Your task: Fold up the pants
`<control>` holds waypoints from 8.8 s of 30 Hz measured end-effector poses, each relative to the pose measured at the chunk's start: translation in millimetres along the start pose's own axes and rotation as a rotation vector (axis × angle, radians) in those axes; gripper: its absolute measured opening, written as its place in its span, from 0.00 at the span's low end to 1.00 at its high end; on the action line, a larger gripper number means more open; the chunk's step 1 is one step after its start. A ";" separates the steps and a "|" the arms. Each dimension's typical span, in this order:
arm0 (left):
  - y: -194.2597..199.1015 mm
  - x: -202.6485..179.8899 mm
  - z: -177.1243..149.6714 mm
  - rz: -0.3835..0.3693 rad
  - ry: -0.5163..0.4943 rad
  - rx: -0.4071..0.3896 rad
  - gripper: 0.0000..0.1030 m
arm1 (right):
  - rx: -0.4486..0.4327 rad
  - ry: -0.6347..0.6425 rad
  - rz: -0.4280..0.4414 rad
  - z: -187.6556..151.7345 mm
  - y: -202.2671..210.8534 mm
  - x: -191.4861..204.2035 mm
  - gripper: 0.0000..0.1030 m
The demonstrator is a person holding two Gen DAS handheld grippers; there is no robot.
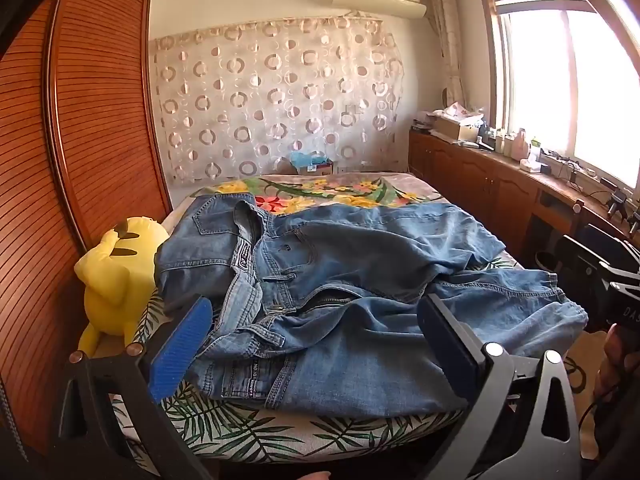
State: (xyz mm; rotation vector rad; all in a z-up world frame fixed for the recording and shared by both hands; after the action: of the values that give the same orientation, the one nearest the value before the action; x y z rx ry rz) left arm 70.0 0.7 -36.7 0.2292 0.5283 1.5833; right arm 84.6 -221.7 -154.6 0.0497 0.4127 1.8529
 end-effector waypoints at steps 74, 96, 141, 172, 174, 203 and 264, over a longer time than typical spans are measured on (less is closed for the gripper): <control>10.3 10.1 10.9 0.014 0.015 -0.006 0.99 | -0.002 0.007 -0.003 1.0 4.4 3.0 1.00; 5.1 4.5 6.9 0.012 0.015 0.014 0.99 | 0.005 0.004 0.000 -0.6 3.9 3.1 1.00; -145.5 76.6 -71.5 0.036 -0.039 0.429 0.52 | 0.158 0.045 0.130 -22.6 -62.2 -9.4 0.92; -106.9 97.0 -30.6 -0.009 0.007 0.312 0.38 | 0.219 -0.002 -0.040 -37.0 -49.6 -70.8 0.92; -106.2 91.4 -23.9 -0.024 0.009 0.300 0.49 | 0.221 -0.007 -0.057 -36.8 -47.3 -73.2 0.92; -137.7 118.5 -17.2 0.069 0.039 0.298 0.07 | 0.229 -0.052 -0.113 -45.7 -31.9 -100.8 0.92; -87.6 133.8 -62.2 0.047 0.078 0.269 0.79 | 0.379 -0.096 -0.122 -63.5 -15.0 -145.4 0.44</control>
State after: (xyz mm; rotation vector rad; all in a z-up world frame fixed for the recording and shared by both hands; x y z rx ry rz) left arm 106.9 120.3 -154.0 0.3860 0.8030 1.5690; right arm 129.9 -369.5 -193.7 0.3614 0.6798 1.6248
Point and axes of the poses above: each gripper's, at about its wrist camera, not at the fingertips, and y roughly against the way its jaws point, x to its left, z to its top, the point moved 8 cm from there along -y, roughly the way its jaws point, and after that the axes turned 13 degrees about y, right-handed, at the moved point
